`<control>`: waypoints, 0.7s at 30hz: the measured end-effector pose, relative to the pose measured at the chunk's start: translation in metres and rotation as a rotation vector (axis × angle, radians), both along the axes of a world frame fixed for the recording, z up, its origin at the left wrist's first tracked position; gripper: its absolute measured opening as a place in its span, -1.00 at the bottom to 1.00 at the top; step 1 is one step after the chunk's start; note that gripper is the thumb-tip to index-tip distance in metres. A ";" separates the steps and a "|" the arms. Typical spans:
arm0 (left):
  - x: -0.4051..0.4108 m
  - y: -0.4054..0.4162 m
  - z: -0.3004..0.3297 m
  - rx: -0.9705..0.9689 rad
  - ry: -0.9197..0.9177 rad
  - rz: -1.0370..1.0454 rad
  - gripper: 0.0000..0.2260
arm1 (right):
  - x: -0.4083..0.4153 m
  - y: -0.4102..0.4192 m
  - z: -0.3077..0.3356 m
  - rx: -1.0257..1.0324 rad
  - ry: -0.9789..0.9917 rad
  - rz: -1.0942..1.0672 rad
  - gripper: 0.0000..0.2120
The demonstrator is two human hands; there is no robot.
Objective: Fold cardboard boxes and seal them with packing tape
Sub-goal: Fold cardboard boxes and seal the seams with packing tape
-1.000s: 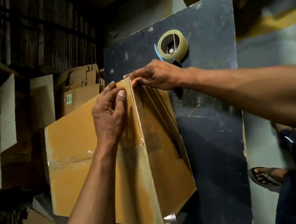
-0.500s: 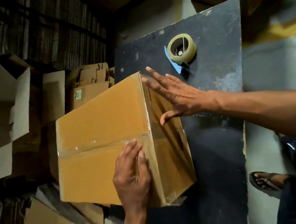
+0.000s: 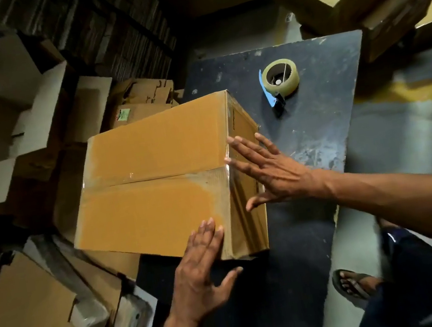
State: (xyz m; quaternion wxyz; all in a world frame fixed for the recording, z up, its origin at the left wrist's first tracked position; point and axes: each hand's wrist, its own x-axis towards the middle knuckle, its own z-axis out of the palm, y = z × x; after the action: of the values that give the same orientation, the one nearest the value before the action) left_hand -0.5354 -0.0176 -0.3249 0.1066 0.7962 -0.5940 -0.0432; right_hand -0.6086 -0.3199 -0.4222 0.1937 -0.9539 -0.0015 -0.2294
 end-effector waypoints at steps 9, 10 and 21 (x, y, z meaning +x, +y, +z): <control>0.000 0.002 -0.023 -0.136 -0.062 0.039 -0.31 | -0.010 0.047 -0.009 -0.123 -0.047 0.106 -0.06; 0.000 0.002 -0.024 -0.132 -0.062 0.047 -0.29 | -0.014 0.042 -0.010 -0.139 -0.037 0.115 -0.07; 0.001 0.001 -0.026 -0.149 -0.043 0.031 -0.35 | 0.003 0.065 0.012 -0.080 -0.070 0.114 -0.21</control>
State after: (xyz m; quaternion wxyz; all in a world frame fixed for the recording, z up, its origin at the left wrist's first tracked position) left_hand -0.5345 -0.0168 -0.3507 0.1534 0.7959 -0.5854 0.0197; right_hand -0.6058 -0.2546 -0.4103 0.1682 -0.9506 -0.0715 -0.2510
